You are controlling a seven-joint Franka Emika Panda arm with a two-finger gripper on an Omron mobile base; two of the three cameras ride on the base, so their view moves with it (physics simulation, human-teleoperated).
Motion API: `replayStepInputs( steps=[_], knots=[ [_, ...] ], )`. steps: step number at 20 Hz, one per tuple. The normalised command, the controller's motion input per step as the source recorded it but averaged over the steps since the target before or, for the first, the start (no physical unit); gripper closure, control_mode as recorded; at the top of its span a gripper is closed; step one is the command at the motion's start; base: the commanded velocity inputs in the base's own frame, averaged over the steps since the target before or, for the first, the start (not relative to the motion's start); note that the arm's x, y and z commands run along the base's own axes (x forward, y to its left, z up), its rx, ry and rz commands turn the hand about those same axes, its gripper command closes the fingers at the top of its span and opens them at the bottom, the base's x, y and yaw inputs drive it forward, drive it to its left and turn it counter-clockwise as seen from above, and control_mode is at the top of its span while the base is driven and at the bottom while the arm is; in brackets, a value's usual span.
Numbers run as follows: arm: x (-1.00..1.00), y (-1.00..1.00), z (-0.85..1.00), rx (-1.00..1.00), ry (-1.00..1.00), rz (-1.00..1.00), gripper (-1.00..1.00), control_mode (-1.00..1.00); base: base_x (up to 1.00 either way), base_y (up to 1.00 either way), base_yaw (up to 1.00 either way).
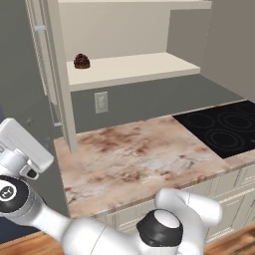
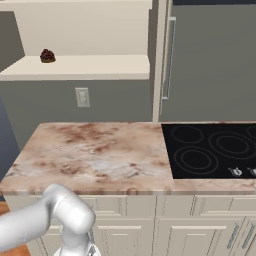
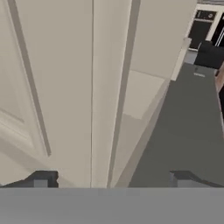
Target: Pick the avocado and bread from the counter and place them on the plate. Then pick the jam from the cabinet and place it next to the plate. Lastly close the cabinet door.
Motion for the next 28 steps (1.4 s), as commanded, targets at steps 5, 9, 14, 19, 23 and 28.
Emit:
replayStepInputs(
  steps=[5,9,14,19,23,28],
  knots=[
    [0.0,0.0,0.25,0.0,-0.16,-0.01,-1.0,-1.0,0.0,0.0,0.0],
    [0.0,-0.15,0.22,0.0,-0.24,0.0,-1.0,-1.0,0.0,0.0,0.0],
    [0.0,-0.43,0.13,0.01,-0.2,0.0,-1.0,-1.0,0.0,0.0,0.0],
    [-0.02,-0.64,0.38,0.12,-0.17,0.0,-1.0,-1.0,0.0,0.0,0.0],
    [-0.14,-0.66,0.57,0.22,-0.12,0.0,-1.0,-1.0,0.0,0.0,0.0],
    [-0.22,-0.61,0.58,0.2,-0.14,0.0,-1.0,-1.0,0.0,0.0,0.0]
  ],
)
